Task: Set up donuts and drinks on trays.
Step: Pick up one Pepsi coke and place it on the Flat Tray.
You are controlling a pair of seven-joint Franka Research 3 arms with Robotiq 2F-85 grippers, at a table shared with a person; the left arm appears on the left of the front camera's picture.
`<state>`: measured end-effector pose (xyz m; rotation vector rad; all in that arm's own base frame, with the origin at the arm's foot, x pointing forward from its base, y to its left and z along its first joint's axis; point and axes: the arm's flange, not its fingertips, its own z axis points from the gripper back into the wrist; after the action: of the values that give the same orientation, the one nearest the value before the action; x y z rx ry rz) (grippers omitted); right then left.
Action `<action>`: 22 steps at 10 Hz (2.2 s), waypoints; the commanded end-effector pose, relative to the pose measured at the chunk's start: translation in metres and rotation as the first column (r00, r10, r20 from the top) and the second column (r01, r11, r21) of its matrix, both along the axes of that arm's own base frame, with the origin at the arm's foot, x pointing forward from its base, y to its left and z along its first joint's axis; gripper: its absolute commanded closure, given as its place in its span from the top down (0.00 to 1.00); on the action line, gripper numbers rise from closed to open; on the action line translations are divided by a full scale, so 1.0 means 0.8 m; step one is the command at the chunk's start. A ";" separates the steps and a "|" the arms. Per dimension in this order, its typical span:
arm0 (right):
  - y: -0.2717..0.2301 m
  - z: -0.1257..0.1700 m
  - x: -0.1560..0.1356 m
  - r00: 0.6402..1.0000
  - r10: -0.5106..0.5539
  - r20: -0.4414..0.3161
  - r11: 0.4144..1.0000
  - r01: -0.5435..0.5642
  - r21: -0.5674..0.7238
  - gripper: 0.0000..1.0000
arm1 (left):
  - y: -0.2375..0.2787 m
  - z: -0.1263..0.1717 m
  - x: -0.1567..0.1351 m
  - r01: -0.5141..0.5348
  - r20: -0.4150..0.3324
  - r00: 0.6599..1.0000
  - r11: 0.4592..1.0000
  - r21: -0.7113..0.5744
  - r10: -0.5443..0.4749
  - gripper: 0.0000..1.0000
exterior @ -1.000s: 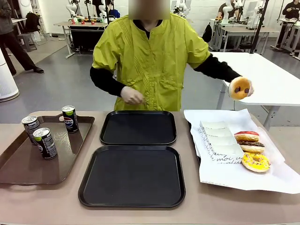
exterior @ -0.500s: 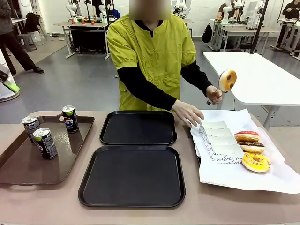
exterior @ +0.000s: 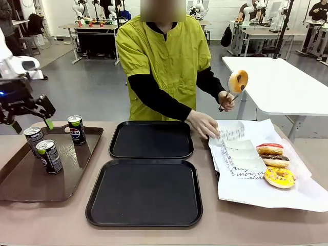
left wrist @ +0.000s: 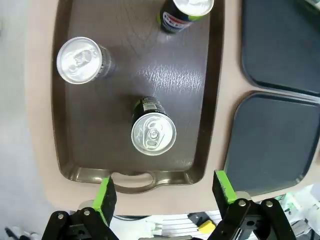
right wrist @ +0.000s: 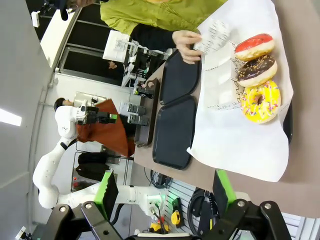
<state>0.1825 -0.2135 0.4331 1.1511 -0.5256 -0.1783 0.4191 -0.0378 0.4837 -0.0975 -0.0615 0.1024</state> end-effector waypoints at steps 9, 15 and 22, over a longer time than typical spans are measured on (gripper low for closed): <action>-0.001 0.000 0.001 1.000 0.003 0.016 1.000 -0.003 0.009 1.00 | -0.009 -0.060 0.015 0.101 -0.022 0.995 0.990 0.096 -0.099 1.00; -0.001 0.000 0.001 1.000 0.003 0.016 1.000 -0.003 0.009 1.00 | -0.014 -0.093 0.029 0.095 0.033 0.994 0.986 0.139 -0.101 1.00; -0.001 0.000 0.001 1.000 0.003 0.016 1.000 -0.003 0.009 1.00 | -0.014 -0.126 0.038 0.092 -0.012 0.996 0.991 0.098 -0.091 1.00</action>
<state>0.1821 -0.2137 0.4332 1.1503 -0.5259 -0.1799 0.4458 -0.0450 0.3860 0.0109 -0.0464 -0.0124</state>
